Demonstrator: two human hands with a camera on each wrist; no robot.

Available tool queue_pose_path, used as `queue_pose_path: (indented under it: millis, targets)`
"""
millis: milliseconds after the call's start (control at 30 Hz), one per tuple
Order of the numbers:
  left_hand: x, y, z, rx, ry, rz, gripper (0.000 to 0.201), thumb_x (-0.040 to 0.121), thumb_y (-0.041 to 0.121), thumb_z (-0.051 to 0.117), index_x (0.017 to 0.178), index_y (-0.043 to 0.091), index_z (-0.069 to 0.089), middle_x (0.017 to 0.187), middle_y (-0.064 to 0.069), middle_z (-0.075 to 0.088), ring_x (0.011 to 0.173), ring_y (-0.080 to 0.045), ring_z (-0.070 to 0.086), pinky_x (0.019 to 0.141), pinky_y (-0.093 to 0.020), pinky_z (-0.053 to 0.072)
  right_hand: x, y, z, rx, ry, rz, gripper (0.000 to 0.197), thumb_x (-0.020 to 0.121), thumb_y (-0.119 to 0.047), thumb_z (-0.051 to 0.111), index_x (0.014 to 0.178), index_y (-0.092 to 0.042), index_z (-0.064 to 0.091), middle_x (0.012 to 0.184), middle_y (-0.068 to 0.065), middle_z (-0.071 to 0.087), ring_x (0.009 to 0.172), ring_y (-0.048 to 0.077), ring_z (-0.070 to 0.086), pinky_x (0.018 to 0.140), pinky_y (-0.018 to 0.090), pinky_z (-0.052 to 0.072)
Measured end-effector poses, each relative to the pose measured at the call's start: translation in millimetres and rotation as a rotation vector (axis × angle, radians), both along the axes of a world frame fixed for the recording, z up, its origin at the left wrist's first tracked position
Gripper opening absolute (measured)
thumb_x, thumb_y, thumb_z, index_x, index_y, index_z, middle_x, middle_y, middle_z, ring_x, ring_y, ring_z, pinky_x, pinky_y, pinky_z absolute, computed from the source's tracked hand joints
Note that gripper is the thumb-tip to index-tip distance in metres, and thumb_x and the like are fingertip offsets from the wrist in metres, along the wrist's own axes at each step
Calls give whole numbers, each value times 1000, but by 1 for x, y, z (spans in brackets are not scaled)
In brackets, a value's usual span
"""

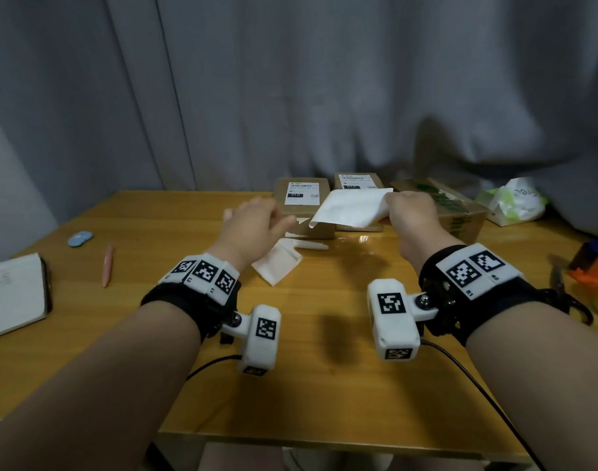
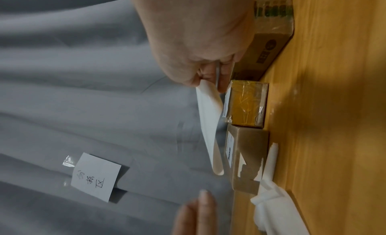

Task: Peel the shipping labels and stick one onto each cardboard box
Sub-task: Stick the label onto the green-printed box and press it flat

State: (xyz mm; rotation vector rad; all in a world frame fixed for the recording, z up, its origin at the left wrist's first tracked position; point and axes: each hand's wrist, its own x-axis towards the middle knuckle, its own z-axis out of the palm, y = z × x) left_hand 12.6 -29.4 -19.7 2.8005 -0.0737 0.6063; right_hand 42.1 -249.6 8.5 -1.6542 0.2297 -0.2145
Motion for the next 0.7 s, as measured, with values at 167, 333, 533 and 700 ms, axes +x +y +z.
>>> queue_pose_path:
  millis: [167,333,533,700]
  targets:
    - [-16,-32,25,161,-265,-261,68,71,64,63,124,25,47,122,2,44,114,-17,39,96,-31,19,-5,8,5,20,0,71,28,92,-10,48,115,2,57,93,8,55,87,22,51,72,30,44]
    - [-17,-61,22,270,-336,-299,64,67,61,62,115,20,52,116,-1,50,108,-23,47,93,-38,27,-11,12,13,96,49,104,39,90,-10,49,128,-3,51,107,8,55,93,22,51,72,28,41]
    - [-11,-73,27,100,-322,-326,44,78,60,57,104,24,56,106,10,54,106,-14,44,90,-30,19,-12,2,24,69,54,121,36,89,-20,49,119,-3,57,91,10,58,75,22,49,56,30,33]
    - [-2,-77,34,-32,-329,-368,25,85,44,60,101,26,58,103,13,56,104,-10,47,90,-25,16,-9,-9,36,80,37,130,30,92,-23,46,113,-6,58,101,14,67,76,22,63,52,26,34]
